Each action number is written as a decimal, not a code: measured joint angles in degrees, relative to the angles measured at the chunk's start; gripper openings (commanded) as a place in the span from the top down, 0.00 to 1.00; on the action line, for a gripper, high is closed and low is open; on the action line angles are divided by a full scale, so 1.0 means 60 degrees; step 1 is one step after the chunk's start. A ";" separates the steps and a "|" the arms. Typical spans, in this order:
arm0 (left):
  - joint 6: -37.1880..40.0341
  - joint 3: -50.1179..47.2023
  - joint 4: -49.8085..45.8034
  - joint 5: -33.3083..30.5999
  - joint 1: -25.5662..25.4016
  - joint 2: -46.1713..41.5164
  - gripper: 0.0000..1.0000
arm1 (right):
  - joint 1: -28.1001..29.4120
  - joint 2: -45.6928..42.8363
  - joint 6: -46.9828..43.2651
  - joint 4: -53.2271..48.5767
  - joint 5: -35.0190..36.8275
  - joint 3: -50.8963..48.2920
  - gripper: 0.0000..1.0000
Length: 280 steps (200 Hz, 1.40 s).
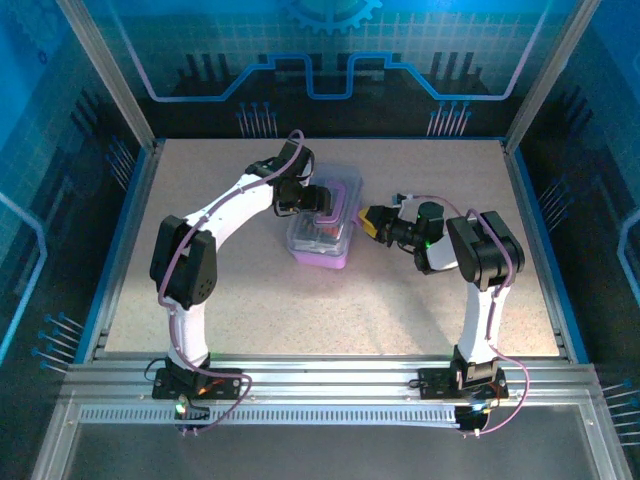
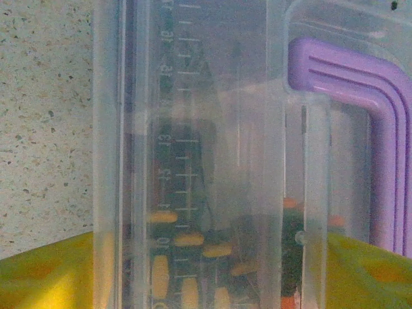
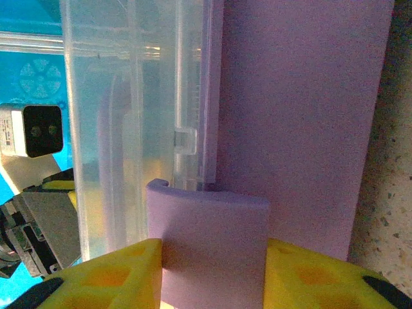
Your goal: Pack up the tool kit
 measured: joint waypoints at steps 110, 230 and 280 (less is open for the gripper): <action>-0.0036 0.0004 0.0080 -0.0018 0.0018 0.0018 0.77 | 0.0000 -0.0379 -0.1698 -0.1960 0.0168 0.0321 0.61; -0.0033 0.0018 0.0168 -0.0084 -0.0004 0.0069 0.77 | 0.0011 -0.0233 -0.1869 -0.1931 0.0204 0.0514 0.92; -0.0004 0.0018 0.0204 -0.0142 -0.0029 0.0084 0.77 | 0.0215 0.0189 -0.1628 -0.1843 0.0586 0.0605 0.93</action>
